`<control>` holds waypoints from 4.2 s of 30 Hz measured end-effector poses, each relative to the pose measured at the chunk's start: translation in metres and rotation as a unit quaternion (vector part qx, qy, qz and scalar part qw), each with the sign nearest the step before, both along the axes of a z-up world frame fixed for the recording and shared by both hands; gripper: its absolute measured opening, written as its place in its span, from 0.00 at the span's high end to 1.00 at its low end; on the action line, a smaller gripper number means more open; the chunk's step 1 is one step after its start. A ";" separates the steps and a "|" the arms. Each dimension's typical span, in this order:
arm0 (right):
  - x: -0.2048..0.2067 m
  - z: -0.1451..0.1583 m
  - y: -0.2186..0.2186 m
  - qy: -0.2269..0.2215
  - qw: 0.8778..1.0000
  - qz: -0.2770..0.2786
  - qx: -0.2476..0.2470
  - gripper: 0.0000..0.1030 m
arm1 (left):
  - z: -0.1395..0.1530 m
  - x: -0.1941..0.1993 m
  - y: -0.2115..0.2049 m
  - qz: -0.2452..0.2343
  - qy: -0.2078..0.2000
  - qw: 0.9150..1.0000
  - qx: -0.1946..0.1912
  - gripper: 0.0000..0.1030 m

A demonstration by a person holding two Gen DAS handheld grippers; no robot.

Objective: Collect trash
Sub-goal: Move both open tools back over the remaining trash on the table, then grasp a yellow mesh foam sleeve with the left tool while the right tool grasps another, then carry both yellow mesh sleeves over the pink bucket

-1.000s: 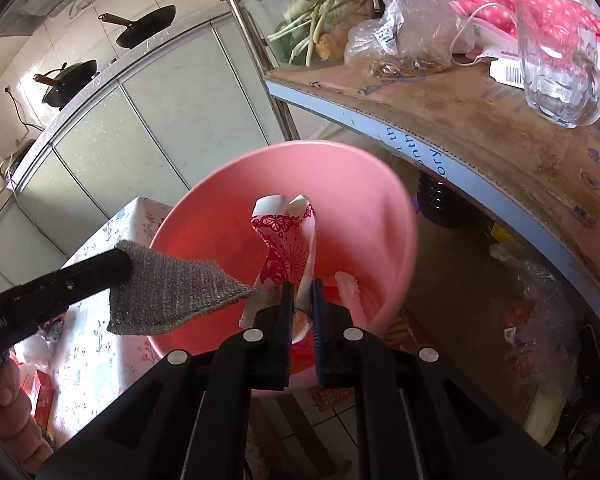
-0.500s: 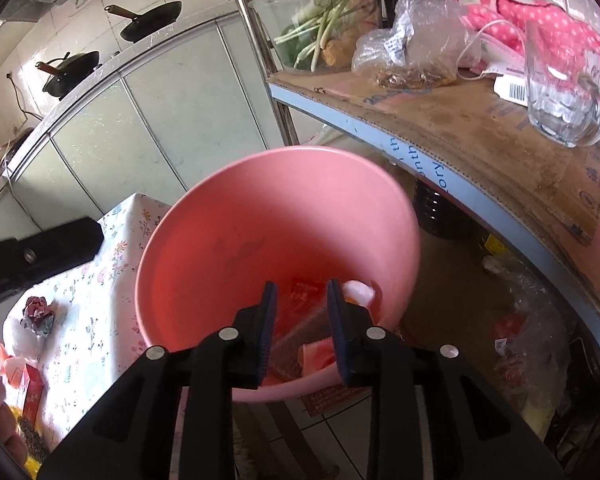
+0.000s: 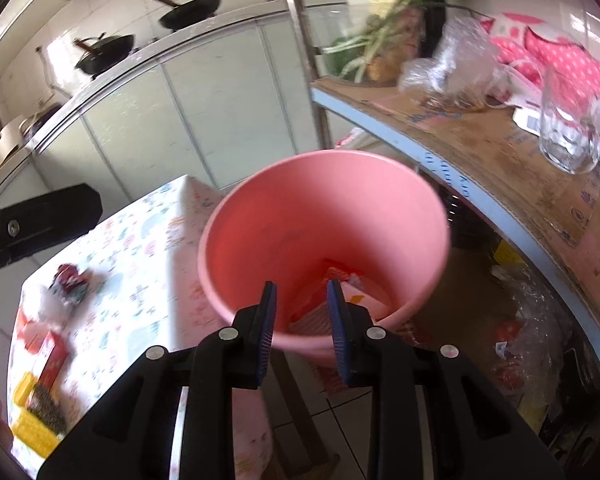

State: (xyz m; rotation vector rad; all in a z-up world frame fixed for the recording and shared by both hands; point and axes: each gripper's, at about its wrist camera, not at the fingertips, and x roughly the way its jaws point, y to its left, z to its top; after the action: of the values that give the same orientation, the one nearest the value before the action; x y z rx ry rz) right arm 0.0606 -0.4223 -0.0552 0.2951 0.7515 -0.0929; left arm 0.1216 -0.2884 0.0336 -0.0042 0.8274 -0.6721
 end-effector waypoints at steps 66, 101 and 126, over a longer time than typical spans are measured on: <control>-0.061 0.019 0.171 0.031 0.925 0.371 0.081 0.55 | -0.027 -0.119 0.303 0.176 -0.010 0.984 0.004 0.61; -0.056 0.008 0.197 0.022 0.910 0.407 0.080 0.91 | -0.059 -0.108 0.279 0.123 -0.029 0.991 0.035 0.93; -0.046 0.029 0.132 -0.029 0.951 0.289 0.102 0.91 | -0.012 -0.116 0.262 0.144 -0.051 0.986 -0.061 0.93</control>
State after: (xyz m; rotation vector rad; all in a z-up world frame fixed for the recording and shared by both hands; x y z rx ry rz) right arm 0.0143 -0.2902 -0.0259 0.2619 0.7643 0.5502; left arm 0.0058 -0.0264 0.0219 -0.1962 0.6689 -0.4441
